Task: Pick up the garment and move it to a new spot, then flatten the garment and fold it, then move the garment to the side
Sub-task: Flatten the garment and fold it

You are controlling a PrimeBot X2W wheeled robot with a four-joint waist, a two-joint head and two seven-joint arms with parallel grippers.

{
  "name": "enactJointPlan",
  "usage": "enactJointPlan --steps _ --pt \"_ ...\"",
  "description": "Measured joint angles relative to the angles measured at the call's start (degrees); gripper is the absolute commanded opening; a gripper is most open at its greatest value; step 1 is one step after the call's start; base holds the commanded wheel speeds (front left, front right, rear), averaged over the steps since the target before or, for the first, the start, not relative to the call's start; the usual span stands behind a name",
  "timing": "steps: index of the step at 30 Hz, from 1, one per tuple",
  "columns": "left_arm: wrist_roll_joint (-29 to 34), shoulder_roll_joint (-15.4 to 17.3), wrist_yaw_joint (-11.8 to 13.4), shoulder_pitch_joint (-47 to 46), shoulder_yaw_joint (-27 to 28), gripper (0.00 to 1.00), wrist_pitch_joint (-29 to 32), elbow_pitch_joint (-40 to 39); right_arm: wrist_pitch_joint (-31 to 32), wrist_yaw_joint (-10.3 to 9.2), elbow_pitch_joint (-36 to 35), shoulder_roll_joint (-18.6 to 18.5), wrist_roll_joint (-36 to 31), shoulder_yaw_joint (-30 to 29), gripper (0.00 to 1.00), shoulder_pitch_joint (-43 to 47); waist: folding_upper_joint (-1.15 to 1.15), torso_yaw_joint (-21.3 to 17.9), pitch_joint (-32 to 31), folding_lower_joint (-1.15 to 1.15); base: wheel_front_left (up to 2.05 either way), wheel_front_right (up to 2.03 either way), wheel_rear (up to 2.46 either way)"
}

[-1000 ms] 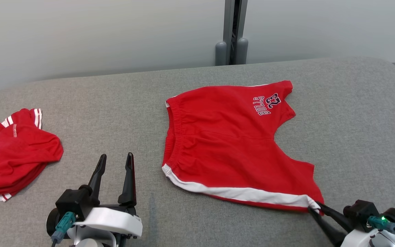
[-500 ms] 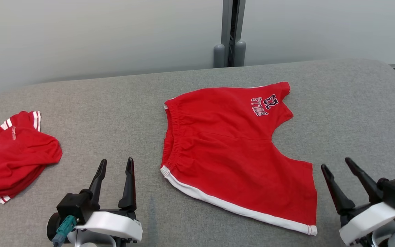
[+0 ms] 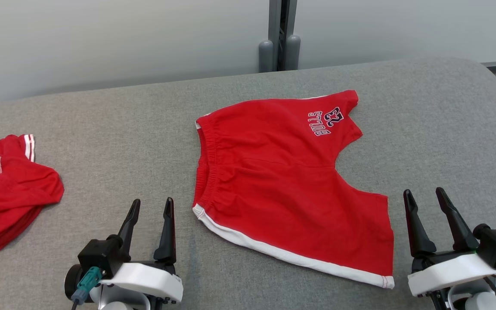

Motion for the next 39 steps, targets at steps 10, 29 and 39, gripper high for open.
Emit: enactJointPlan --steps 10,29,39 --pt "-1.7 0.0 -0.9 -2.7 -3.5 1.00 0.0 5.1 -0.1 0.00 -0.5 0.8 -0.6 -0.8 1.00 -0.9 0.00 -2.1 1.9 0.00 0.00 0.00 0.00" --pt "-13.3 0.0 3.0 -10.5 -7.3 1.00 0.0 21.8 -0.1 0.00 -1.4 1.1 -1.5 -0.7 1.00 -1.1 0.00 -6.1 4.9 0.00 0.00 0.00 0.00" --pt "-16.6 -0.1 1.0 -11.9 -9.1 0.00 -0.1 23.2 -0.2 0.01 -1.1 1.1 -2.3 -1.0 1.00 -0.8 0.00 -6.0 4.9 0.00 0.00 0.00 0.00"
